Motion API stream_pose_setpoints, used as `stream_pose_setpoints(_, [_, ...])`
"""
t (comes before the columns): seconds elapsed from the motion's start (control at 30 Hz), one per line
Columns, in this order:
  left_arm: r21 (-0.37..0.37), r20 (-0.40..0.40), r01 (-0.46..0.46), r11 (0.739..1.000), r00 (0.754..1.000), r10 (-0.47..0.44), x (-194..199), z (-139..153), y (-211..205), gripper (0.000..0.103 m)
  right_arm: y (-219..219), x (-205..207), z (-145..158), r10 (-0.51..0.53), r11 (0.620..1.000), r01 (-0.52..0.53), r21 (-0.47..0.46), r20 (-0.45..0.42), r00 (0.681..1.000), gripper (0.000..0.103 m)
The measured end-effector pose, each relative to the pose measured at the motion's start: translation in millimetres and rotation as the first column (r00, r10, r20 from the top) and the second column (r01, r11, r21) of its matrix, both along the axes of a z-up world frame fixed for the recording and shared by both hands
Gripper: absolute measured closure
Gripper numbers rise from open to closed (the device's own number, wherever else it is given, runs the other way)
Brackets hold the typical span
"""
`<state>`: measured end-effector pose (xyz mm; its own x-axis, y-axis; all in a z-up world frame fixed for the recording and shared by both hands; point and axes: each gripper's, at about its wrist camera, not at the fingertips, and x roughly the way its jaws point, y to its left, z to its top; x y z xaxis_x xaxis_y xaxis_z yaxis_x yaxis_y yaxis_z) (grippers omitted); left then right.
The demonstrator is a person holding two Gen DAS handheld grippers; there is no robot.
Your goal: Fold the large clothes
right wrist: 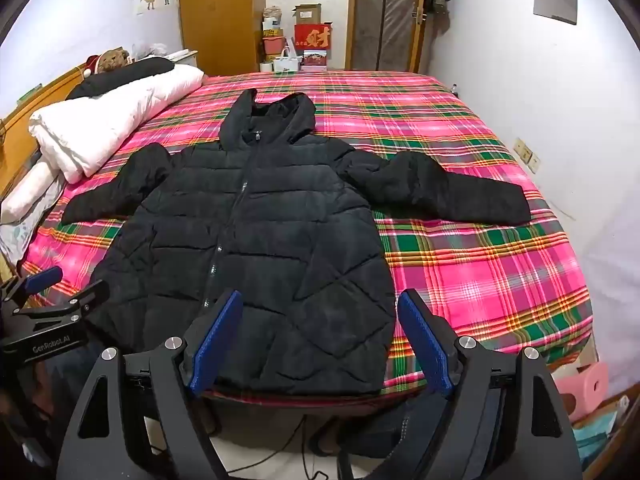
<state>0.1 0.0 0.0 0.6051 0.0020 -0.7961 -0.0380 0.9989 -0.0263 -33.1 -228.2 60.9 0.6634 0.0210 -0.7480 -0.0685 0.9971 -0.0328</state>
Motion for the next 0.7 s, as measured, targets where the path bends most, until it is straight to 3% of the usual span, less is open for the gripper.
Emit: stream_pose_setpoints(0.7, [0.002, -0.006, 0.000, 1.000, 1.000, 0.000, 0.8, -7.4, 0.6, 0.005, 3.4, 5.0, -12.0, 0.009, 1.000, -0.009, -0.003, -0.034, 0.999, 0.023])
